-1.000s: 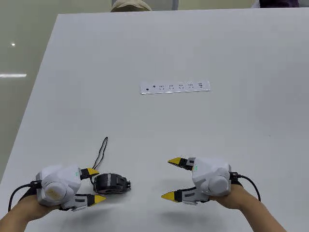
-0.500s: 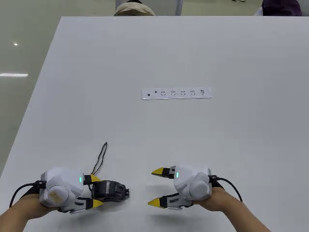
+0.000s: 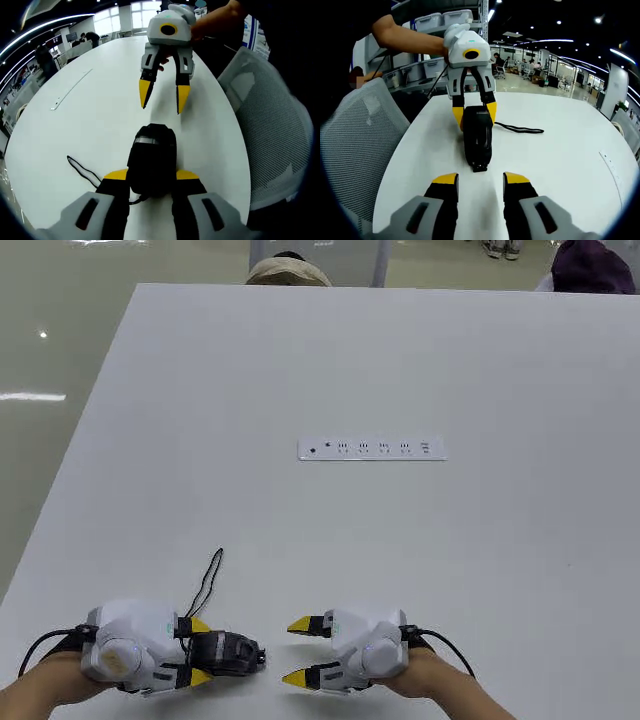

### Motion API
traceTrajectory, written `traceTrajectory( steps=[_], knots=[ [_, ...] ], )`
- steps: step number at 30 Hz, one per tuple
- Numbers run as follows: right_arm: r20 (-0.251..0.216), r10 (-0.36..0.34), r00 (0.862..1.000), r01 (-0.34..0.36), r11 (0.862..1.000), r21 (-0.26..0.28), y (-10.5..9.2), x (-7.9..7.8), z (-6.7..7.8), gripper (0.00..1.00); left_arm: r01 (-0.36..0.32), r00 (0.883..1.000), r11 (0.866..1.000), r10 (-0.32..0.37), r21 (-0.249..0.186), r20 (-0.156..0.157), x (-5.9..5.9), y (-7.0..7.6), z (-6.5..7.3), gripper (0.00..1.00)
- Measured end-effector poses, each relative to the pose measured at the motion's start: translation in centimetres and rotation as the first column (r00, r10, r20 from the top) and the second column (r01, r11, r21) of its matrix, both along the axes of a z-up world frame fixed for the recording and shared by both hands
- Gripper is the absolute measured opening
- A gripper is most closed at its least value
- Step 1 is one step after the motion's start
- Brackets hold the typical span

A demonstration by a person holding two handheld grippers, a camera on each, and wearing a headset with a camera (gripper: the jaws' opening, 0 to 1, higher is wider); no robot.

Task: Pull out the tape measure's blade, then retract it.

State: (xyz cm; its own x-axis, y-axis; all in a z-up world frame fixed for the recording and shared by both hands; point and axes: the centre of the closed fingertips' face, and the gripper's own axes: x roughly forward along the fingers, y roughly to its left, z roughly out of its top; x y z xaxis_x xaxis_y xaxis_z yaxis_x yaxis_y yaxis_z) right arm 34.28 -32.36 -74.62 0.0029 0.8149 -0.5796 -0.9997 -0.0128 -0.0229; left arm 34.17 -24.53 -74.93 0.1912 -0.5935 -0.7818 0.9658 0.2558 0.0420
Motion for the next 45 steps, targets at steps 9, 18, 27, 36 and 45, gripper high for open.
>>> traceTrajectory(
  steps=[9, 18, 27, 36, 45],
  knots=[
    [-0.007, 0.033, 0.999, -0.033, 0.999, 0.005, 1.2, -0.2, -0.9, 0.29, -0.007, 1.0, 1.0, 0.007, -0.001, -0.014, 0.0, 0.0, 0.0, 0.27],
    [-0.005, 0.057, 0.998, -0.057, 0.998, -0.012, 2.6, -0.2, -2.1, 0.23, -0.03, 0.999, 0.999, 0.029, -0.019, -0.034, 0.2, 0.1, -0.1, 0.27],
    [-0.003, 0.072, 0.997, -0.073, 0.997, -0.024, 3.0, -0.1, -2.8, 0.16, -0.033, 0.999, 0.999, 0.033, -0.027, -0.03, 0.1, 0.6, 0.0, 0.27],
    [0.001, 0.082, 0.997, -0.082, 0.996, -0.025, 3.7, 0.1, -2.5, 0.16, -0.05, 0.998, 0.998, 0.049, -0.037, -0.033, 0.0, 1.1, 0.0, 0.27],
    [-0.012, 0.092, 0.996, -0.093, 0.994, -0.059, 3.6, 0.1, -2.8, 0.14, -0.055, 0.998, 0.998, 0.053, -0.044, -0.039, 0.1, 1.0, 0.0, 0.27]
  ],
)
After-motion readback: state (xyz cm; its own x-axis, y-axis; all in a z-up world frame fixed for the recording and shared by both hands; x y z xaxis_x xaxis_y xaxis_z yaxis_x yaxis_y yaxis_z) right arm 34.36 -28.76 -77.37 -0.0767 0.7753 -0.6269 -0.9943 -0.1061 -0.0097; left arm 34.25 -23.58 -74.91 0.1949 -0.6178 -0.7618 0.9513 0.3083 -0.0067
